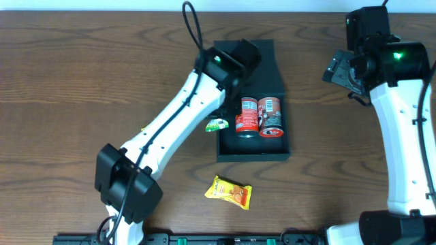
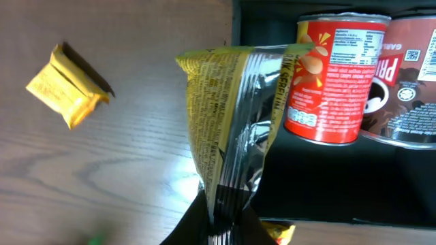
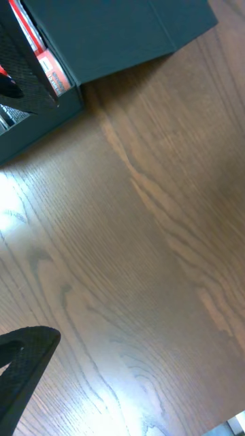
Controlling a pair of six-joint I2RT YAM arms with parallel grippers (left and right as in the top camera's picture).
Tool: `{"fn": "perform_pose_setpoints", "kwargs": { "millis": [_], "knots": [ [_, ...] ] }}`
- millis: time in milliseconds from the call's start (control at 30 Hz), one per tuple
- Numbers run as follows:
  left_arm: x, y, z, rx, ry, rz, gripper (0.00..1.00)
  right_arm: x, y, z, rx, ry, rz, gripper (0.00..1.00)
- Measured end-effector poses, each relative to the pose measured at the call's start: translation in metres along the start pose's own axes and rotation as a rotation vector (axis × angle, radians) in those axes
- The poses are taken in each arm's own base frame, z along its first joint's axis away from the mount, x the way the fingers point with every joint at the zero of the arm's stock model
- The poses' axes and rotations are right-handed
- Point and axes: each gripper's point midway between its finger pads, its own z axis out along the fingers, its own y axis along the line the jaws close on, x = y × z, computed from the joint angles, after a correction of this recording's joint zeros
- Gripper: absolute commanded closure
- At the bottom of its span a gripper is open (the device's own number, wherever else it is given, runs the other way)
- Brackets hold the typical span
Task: Pack container
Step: 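Carry the snack bar right into the box and release it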
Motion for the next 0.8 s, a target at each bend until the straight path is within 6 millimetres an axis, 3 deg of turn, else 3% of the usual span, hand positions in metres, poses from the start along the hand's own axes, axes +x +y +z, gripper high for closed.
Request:
{"fn": "perform_pose_setpoints", "kwargs": {
  "millis": [167, 433, 600, 700, 800],
  "knots": [
    [0.009, -0.013, -0.004, -0.051, -0.075, -0.038, 0.82, 0.001, -0.001, 0.000, 0.002, 0.003, -0.002, 0.01],
    [0.002, -0.034, -0.012, -0.071, -0.231, -0.034, 0.86, 0.005, -0.003, 0.000, 0.013, 0.022, -0.011, 0.01],
    [-0.006, -0.034, 0.011, -0.131, -0.237, -0.043, 0.87, 0.008, -0.005, 0.000, 0.020, 0.031, -0.015, 0.01],
    [-0.008, -0.030, 0.022, -0.177, -0.237, -0.034, 0.79, 0.009, -0.005, 0.000, 0.019, 0.035, -0.017, 0.01],
    [-0.013, -0.022, 0.019, -0.204, -0.259, -0.034, 0.61, 0.014, -0.004, 0.000, 0.010, 0.058, -0.023, 0.01]
  ]
}}
